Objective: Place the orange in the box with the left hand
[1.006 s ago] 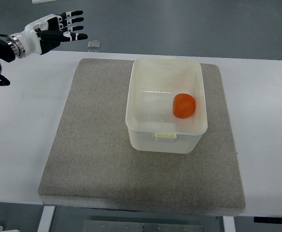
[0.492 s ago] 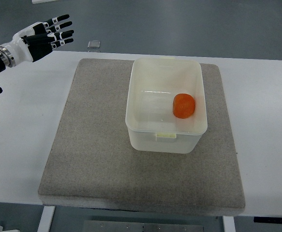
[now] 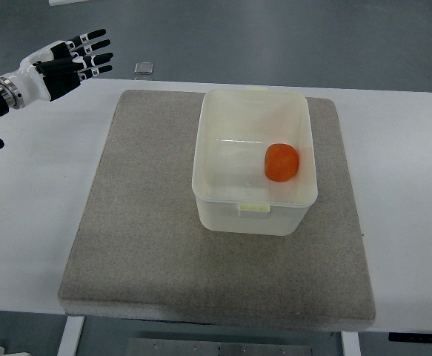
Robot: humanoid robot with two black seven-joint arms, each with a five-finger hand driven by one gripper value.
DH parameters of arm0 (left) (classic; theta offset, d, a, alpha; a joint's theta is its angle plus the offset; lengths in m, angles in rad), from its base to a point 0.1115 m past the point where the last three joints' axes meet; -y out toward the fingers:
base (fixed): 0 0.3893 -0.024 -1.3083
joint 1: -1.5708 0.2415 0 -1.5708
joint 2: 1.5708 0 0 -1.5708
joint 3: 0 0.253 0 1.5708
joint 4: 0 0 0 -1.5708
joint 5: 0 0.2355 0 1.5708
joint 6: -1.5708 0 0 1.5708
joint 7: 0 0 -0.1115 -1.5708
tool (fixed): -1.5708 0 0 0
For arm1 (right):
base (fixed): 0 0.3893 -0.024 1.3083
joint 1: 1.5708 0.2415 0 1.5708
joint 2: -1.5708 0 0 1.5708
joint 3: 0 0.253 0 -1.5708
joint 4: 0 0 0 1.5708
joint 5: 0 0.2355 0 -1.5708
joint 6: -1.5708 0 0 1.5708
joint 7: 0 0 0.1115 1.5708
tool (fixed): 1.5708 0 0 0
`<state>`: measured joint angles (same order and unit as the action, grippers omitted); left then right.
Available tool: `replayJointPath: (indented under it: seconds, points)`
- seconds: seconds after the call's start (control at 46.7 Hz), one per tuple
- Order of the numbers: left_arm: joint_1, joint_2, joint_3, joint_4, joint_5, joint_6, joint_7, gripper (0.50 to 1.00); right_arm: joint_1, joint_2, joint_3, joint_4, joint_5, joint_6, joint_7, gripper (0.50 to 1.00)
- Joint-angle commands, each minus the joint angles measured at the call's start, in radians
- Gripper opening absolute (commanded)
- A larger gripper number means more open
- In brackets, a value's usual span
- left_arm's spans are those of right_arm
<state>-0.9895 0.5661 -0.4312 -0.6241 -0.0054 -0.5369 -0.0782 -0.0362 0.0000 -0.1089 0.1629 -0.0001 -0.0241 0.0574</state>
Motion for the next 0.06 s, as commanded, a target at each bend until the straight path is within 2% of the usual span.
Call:
replayJointPath:
  seconds: [0.0, 0.043]
  points:
    - [0.0, -0.002, 0.0, 0.0, 0.001, 0.0, 0.0, 1.0, 0.001, 0.0, -0.002, 0.001, 0.0, 0.0, 0.002, 0.932]
    - [0.0, -0.002, 0.0, -0.002, 0.001, 0.0, 0.0, 1.0, 0.001, 0.0, -0.002, 0.001, 0.0, 0.0, 0.004, 0.932]
